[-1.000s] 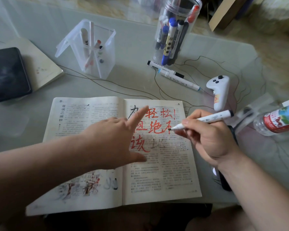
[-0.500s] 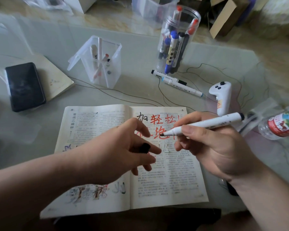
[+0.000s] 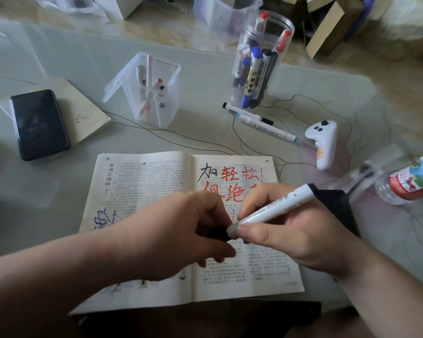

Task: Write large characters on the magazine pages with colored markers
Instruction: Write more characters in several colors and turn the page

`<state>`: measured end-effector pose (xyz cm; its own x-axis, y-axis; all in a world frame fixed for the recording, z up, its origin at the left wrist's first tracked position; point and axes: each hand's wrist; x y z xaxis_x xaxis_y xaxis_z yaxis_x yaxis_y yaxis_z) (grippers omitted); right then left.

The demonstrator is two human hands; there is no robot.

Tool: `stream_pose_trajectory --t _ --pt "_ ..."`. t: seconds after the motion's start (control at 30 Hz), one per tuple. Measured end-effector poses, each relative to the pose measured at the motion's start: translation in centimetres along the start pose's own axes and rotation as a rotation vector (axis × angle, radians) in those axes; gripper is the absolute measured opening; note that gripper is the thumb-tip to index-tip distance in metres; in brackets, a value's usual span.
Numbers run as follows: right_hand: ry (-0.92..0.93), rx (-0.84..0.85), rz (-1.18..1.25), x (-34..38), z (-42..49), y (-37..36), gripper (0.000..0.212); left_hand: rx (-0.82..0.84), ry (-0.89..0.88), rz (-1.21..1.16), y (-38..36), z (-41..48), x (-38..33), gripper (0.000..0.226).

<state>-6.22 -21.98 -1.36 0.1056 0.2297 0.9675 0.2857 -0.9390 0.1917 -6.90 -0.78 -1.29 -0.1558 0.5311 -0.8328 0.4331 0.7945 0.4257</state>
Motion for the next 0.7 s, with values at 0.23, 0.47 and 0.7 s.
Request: stream_pose_trajectory --t 0.23,0.47,0.7 --pt "-0.037 -0.028 0.217 0.2 0.3 0.2 0.015 -0.014 0.0 -0.478 0.4 0.1 0.7 0.031" --pt "-0.04 -0.05 0.253 -0.4 1.2 0.8 0.037 0.139 0.11 -0.71 0.5 0.9 1.5 0.017" --pt "0.075 -0.031 0.05 -0.3 0.3 0.9 0.012 0.042 0.231 -0.796 1.2 1.9 1.8 0.023"
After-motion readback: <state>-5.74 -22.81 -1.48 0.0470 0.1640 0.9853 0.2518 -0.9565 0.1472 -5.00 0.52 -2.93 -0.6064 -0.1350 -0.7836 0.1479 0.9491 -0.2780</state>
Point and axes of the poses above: each hand's wrist, its own z-axis towards the middle knuckle, its own y-axis out of the back of the hand, x = y × z, and after that the axes turned 13 degrees about -x, right-handed
